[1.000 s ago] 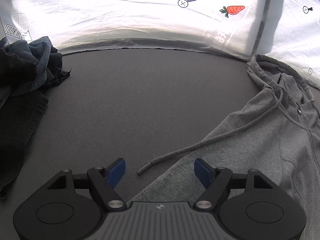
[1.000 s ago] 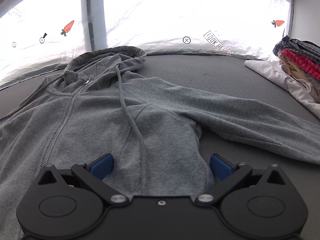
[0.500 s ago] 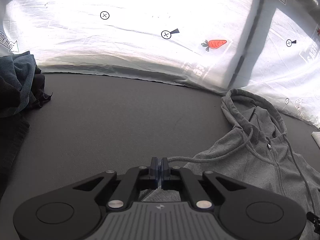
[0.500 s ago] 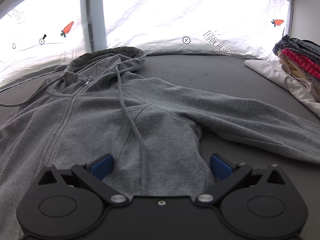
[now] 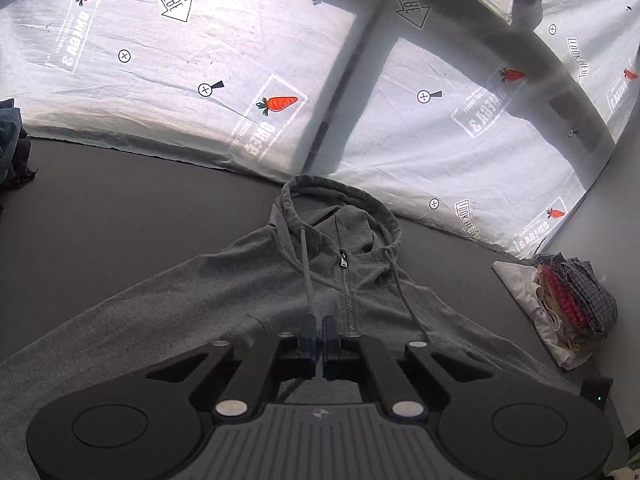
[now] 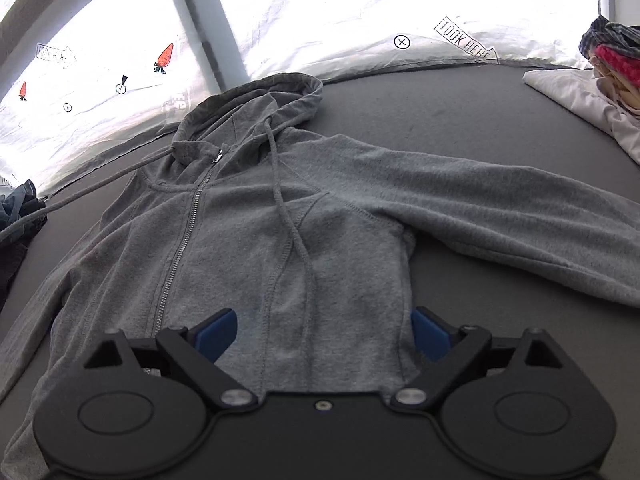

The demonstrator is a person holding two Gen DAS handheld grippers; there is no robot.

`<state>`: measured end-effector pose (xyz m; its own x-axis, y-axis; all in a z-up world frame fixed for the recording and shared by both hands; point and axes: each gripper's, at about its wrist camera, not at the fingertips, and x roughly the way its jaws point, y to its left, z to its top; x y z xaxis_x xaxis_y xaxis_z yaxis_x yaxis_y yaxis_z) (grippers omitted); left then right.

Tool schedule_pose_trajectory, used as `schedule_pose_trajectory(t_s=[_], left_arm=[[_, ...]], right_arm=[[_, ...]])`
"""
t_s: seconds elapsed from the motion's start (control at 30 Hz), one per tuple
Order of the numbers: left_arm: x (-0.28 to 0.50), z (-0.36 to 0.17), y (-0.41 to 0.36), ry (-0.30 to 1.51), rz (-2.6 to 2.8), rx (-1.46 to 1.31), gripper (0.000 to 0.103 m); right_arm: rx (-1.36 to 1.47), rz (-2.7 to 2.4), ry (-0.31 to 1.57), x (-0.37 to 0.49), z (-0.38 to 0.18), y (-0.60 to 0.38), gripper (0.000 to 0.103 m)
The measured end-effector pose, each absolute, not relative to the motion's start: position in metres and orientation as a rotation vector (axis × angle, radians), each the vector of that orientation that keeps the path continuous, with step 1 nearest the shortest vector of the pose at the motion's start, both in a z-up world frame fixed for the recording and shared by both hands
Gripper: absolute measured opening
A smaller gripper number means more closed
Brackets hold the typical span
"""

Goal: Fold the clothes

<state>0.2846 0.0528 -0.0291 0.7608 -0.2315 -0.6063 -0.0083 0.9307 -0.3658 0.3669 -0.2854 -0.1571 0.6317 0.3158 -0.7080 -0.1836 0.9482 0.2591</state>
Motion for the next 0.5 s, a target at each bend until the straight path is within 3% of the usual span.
schedule_pose_trajectory(t_s=[0.13,0.2,0.27,0.33,0.5], left_arm=[[0.260,-0.041,0.012,0.750,-0.211,-0.350,0.003],[0.248,-0.051,-0.011,0.795,-0.238,-0.307,0.003],[0.238,-0.059,-0.021,0.828,-0.233,-0.295,0.005],[0.230,-0.065,-0.026,0.856,-0.216,-0.291,0.008],[0.220,-0.074,-0.011,0.878,-0.088,-0.312,0.033]], right_arm=[[0.210,0.306,0.839,0.337,-0.154,-0.306,0.094],[0.224,0.305,0.869,0.326,-0.159,-0.315,0.086],[0.237,0.304,0.899,0.314,-0.164,-0.323,0.071],[0.240,0.299,0.899,0.303,-0.167,-0.329,0.068],[0.255,0.274,0.852,0.285,-0.170,-0.339,0.068]])
